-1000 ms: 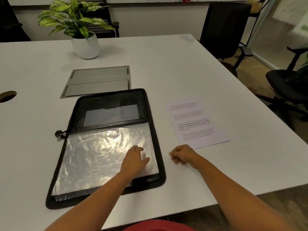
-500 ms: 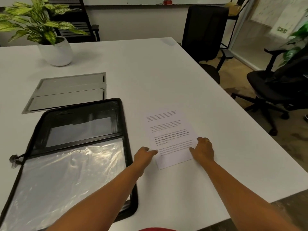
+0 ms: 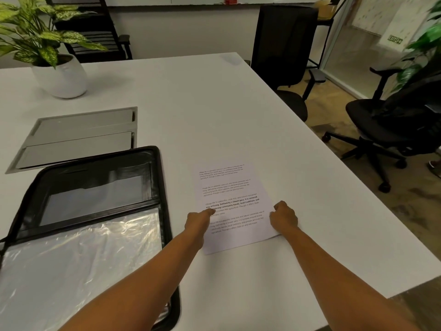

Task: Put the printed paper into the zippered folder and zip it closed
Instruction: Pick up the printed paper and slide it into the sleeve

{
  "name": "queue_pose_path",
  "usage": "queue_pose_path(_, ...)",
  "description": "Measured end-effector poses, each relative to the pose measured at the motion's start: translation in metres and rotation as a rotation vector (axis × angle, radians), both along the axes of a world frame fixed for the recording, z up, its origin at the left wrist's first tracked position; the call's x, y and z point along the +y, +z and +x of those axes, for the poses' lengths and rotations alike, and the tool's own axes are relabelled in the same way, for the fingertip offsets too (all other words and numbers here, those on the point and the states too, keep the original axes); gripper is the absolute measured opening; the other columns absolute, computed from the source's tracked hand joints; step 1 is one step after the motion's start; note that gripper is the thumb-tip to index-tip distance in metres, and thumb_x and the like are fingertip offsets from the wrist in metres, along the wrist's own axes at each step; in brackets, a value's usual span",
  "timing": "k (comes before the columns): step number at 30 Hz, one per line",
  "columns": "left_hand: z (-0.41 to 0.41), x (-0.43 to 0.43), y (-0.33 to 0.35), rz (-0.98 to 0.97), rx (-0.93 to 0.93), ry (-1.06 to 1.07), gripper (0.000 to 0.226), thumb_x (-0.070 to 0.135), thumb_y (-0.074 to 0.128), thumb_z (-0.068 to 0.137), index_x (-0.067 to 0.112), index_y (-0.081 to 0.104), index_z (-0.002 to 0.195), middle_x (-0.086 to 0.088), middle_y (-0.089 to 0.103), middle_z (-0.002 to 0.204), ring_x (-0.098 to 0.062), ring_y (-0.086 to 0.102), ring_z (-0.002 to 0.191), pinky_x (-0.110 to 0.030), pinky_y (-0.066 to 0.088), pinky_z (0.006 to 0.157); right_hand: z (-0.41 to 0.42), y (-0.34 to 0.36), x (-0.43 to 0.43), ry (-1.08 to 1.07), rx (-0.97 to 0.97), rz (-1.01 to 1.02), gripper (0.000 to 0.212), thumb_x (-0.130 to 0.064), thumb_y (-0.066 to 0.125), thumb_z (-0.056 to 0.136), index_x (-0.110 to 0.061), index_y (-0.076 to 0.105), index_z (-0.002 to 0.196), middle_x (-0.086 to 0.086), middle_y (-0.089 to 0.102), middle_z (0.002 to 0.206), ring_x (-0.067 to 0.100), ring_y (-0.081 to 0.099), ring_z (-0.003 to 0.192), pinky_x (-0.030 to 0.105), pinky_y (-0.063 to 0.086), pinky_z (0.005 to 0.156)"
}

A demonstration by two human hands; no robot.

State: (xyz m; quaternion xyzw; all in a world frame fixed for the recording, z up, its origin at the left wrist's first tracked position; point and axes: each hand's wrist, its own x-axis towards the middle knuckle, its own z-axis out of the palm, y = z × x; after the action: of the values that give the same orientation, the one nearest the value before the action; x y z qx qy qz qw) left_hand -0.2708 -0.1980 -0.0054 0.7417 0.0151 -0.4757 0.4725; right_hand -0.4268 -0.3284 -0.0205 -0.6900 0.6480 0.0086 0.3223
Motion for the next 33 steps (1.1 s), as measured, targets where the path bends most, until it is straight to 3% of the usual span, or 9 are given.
queue_pose_path(2,-0.001,0.001,0.001,0.007,-0.005,-0.001,0.052,0.024,0.057,0.090,0.004,0.039,0.134,-0.015,0.052,0.131,-0.030,0.050,0.113,-0.034,0.039,0.085,-0.001,-0.001,-0.001,0.018,-0.053,0.023,0.035,-0.016,0.046,0.094,0.000,0.044,0.125,0.018,0.053,0.129,0.033,0.052,0.117,0.033,0.043,0.093)
queue_pose_path(7,-0.003,0.004,0.002,0.008,-0.071,-0.021,0.048,0.023,0.056,0.091,0.003,0.041,0.132,-0.015,0.052,0.130,-0.030,0.050,0.109,-0.034,0.037,0.082,-0.003,-0.001,0.004,-0.034,-0.264,-0.007,0.029,-0.009,0.047,0.093,-0.004,0.049,0.122,0.014,0.055,0.127,0.032,0.054,0.111,0.030,0.041,0.083)
queue_pose_path(11,0.001,0.013,0.002,0.013,-0.133,-0.099,0.043,0.023,0.056,0.091,0.002,0.045,0.127,-0.015,0.053,0.128,-0.028,0.049,0.108,-0.035,0.040,0.087,-0.011,0.003,0.011,-0.142,-0.566,0.078,0.022,-0.006,0.048,0.093,-0.008,0.053,0.114,0.010,0.057,0.124,0.023,0.052,0.099,0.028,0.040,0.080)
queue_pose_path(15,0.011,0.025,0.006,-0.017,-0.149,-0.085,0.059,0.027,0.063,0.086,0.005,0.039,0.134,-0.014,0.049,0.133,-0.031,0.047,0.120,-0.042,0.040,0.101,-0.016,0.012,0.029,-0.176,-0.783,0.191,0.028,-0.005,0.047,0.095,-0.005,0.049,0.123,0.002,0.047,0.110,0.014,0.041,0.101,0.025,0.035,0.083)
queue_pose_path(18,0.023,0.032,0.017,-0.102,-0.151,-0.049,0.066,0.020,0.067,0.083,0.007,0.033,0.139,-0.015,0.044,0.138,-0.033,0.045,0.125,-0.042,0.039,0.104,-0.017,0.014,0.041,-0.146,-0.903,0.238,0.022,-0.005,0.049,0.094,-0.012,0.050,0.115,0.005,0.055,0.112,0.020,0.049,0.105,0.017,0.042,0.072)
queue_pose_path(20,0.034,0.038,0.024,-0.178,-0.135,0.023,0.066,0.007,0.064,0.084,0.008,0.030,0.141,-0.015,0.049,0.132,-0.033,0.047,0.123,-0.042,0.041,0.101,-0.017,0.018,0.046,-0.148,-0.980,0.259,0.015,-0.006,0.051,0.093,-0.017,0.052,0.104,0.009,0.059,0.111,0.022,0.057,0.098,0.019,0.048,0.071)
queue_pose_path(23,0.047,0.048,0.034,-0.243,-0.198,0.026,0.045,-0.003,0.054,0.088,0.004,0.044,0.132,-0.013,0.059,0.115,-0.028,0.056,0.108,-0.041,0.045,0.092,-0.017,0.027,0.052,-0.107,-1.038,0.284,0.016,-0.006,0.052,0.092,-0.022,0.054,0.094,0.003,0.063,0.100,0.022,0.059,0.094,0.023,0.051,0.074)
queue_pose_path(27,0.049,0.055,0.049,-0.306,-0.332,-0.013,0.022,-0.002,0.052,0.091,0.002,0.058,0.111,-0.014,0.063,0.114,-0.028,0.059,0.105,-0.048,0.047,0.098,-0.015,0.038,0.066,-0.050,-1.044,0.278,0.023,0.002,0.056,0.087,-0.020,0.055,0.092,-0.002,0.066,0.094,0.018,0.062,0.088,0.022,0.052,0.074)
queue_pose_path(33,0.041,0.068,0.051,-0.340,-0.400,-0.091,0.014,0.000,0.052,0.091,0.008,0.059,0.100,-0.008,0.064,0.103,-0.024,0.059,0.098,-0.046,0.048,0.096,-0.003,0.051,0.086,-0.041,-1.027,0.155,0.035,-0.003,0.064,0.083,-0.017,0.056,0.115,0.005,0.064,0.110,0.024,0.061,0.102,0.038,0.051,0.092)
